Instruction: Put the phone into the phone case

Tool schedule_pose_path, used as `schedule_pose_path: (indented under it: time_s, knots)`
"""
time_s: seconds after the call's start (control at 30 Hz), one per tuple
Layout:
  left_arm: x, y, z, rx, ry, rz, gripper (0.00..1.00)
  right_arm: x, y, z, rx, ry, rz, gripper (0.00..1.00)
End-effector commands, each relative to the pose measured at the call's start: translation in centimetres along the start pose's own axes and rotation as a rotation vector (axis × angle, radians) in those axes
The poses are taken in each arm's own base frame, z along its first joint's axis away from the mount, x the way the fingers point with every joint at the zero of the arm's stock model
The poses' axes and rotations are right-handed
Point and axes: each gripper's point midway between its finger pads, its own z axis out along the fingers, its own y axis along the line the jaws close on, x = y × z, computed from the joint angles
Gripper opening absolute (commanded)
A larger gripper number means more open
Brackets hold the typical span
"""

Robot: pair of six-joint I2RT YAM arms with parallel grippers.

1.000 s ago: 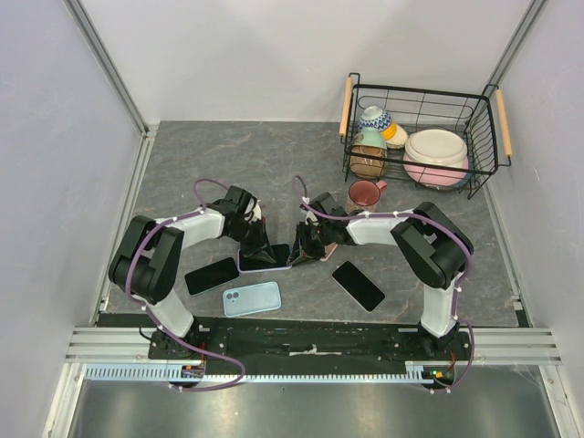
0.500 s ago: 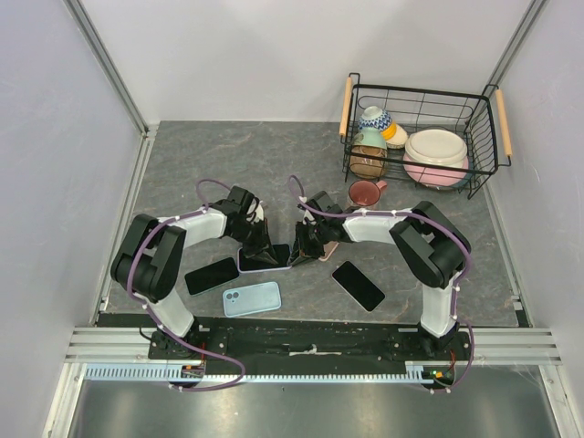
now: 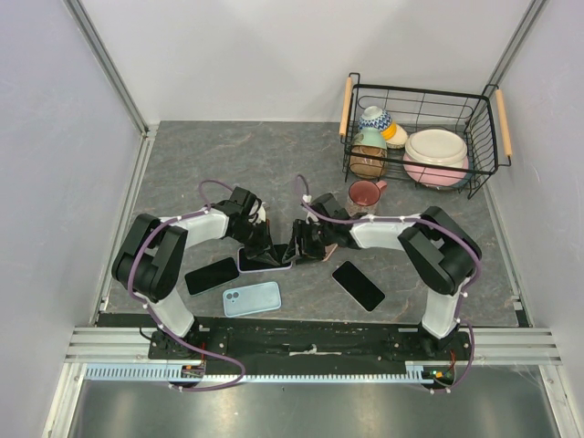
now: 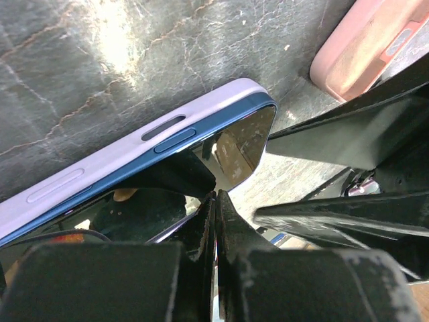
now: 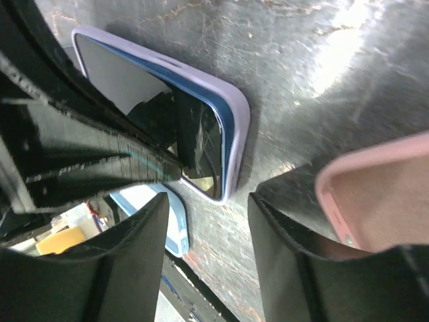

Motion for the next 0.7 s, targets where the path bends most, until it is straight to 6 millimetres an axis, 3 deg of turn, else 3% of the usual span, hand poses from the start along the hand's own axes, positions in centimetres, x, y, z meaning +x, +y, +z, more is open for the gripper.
schedule_pose_path:
  time_s: [0.0,0.17,0.4,0.67]
  knots:
    - [0.2,5.7,1.6,-0.232,-0.02,-0.028,0.02,-0.5,-3.1,-0.2,-0.01,-0.077,0.083,0.62]
    - [0.1,5.5,1.6,-0.226,-0.024,-0.022,0.02,-1.1,-3.4,-0.1,-0.057,-0.081,0.136,0.6]
    - [0.1,5.4,1.5,-0.226,-0.023,-0.019,0.02,-2.2,-3.9,1.0,-0.1,-0.078,0.167,0.49]
    - [-0.4,5.0,1.4,-0.223,-0.031,-0.016,0.02,-3.1,-5.1,2.3,-0.047,-0.077,0.149,0.41]
